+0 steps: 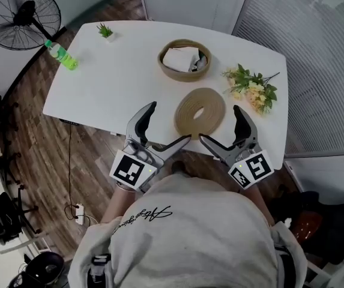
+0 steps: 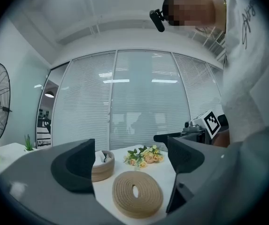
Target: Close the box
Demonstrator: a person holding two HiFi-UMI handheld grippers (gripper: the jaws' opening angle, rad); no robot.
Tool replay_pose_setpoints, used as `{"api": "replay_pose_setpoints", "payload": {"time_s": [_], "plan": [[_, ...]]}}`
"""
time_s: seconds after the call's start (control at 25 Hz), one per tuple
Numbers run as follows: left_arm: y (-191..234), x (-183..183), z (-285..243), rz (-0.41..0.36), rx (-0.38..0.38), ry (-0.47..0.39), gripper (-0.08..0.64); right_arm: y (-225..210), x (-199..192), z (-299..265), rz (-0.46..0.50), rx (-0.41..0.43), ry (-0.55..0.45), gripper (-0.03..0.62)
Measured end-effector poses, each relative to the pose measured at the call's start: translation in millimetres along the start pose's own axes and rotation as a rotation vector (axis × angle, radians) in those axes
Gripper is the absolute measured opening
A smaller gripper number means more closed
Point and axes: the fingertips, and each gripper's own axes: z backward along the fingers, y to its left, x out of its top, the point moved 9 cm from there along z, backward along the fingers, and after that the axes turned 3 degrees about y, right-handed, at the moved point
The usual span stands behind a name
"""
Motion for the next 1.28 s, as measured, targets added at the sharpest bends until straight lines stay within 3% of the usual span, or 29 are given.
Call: {"api": "replay_pose_setpoints", "payload": {"time_s": [0.12, 0.32, 0.48, 0.96, 1.12, 1.28], "plan": [[11, -8, -5, -0.007, -0.031, 0.015, 0.469, -5, -1, -8, -0.004, -0.003, 0.002, 0.534], [30, -13, -13, 0.050, -0.059, 0.013, 0.469, -15, -8, -18, -0.024, -0.018, 0.014, 0.534], [41, -26, -20, 0.024, -0.099, 0.053, 0.469, -20, -17, -18, -0.035, -0.034, 0.033, 0.534], [55, -52, -60, 0.000, -0.334, 0.107, 0.469, -38, -39, -7, -0.014, -0.048, 0.121, 0.535], [61, -57, -69, -0.083, -0.403, 0.141, 0.469, -39, -49, -5, 0.013, -0.056, 0.166, 0.537], [67, -61, -74, -0.101, -0.478, 0.153, 0.469, -38, -59, -4, 0.029, -0.057, 0.206, 0.538]]}}
